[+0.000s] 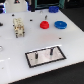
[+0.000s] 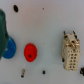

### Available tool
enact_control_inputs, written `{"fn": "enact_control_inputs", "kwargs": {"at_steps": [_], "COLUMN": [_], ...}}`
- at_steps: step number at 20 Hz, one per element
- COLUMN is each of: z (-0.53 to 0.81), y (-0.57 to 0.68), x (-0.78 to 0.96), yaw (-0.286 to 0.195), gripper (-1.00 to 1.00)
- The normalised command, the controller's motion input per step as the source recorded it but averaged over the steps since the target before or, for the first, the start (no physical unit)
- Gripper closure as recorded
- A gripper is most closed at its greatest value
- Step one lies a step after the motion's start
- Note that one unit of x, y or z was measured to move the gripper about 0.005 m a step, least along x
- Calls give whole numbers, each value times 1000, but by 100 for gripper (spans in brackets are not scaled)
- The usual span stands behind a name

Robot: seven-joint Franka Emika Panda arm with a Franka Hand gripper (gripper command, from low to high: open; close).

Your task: Insert the blue gear onto the right peg, followed by the red gear

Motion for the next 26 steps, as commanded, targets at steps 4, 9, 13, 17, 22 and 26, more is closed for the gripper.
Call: {"fn": "enact_control_inputs", "kwargs": {"at_steps": [4,9,13,17,22,26], "z": [1,-43,-105,-188,-256,-332], "y": [319,451,515,541,525,491], "x": [-437,-545,-561,-535,-540,-522], "yaw": [0,0,0,0,0,0], "gripper": [-100,-100,-100,-100,-100,-100]}}
